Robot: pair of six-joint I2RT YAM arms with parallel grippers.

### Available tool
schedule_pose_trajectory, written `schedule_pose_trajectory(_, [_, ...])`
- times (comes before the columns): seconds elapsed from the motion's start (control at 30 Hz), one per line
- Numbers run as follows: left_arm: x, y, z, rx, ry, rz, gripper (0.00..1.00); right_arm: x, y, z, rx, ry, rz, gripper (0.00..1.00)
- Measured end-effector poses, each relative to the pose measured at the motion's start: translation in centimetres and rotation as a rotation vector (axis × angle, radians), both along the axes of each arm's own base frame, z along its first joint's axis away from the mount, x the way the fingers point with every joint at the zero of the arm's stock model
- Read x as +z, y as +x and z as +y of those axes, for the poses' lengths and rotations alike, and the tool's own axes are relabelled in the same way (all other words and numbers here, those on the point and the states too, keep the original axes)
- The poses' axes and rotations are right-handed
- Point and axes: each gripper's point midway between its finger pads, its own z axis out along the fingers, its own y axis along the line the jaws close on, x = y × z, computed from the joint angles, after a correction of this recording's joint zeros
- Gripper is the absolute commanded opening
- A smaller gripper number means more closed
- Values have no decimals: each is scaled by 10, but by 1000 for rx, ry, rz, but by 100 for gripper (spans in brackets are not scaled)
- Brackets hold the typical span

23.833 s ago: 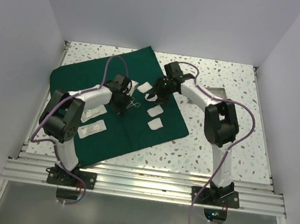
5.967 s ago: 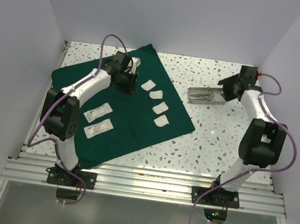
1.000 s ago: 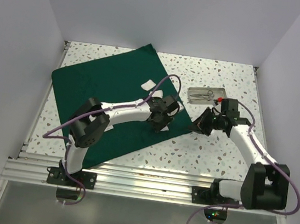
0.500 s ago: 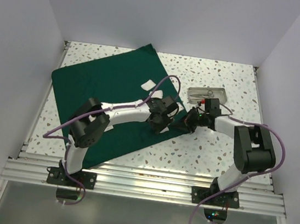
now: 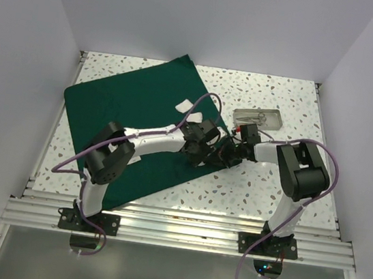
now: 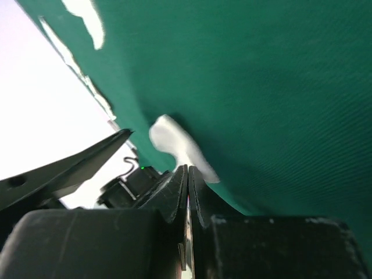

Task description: Prepare the surgical pack

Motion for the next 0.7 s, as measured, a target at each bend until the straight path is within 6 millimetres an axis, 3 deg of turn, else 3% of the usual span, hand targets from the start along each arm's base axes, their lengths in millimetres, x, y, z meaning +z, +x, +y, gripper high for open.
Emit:
schedule_pose_trajectory(0.2, [7,-10,9,7,-15,6,54,-11,-1,-5,9,-51,2,0])
schedule_pose_trajectory(0.4, [31,-31,27,-8,-79,-8,56,-11,3,-5,28,-70,-13,0])
schedule_pose_trajectory(0.57, [51,-30,14,-41,-168,-44,57,-9,4,-6,38,-87,-12,1])
schedule_pose_trajectory(0.7, [49,-30,3,-78,-185,-54,58,10,10,-10,44,-124,-33,12])
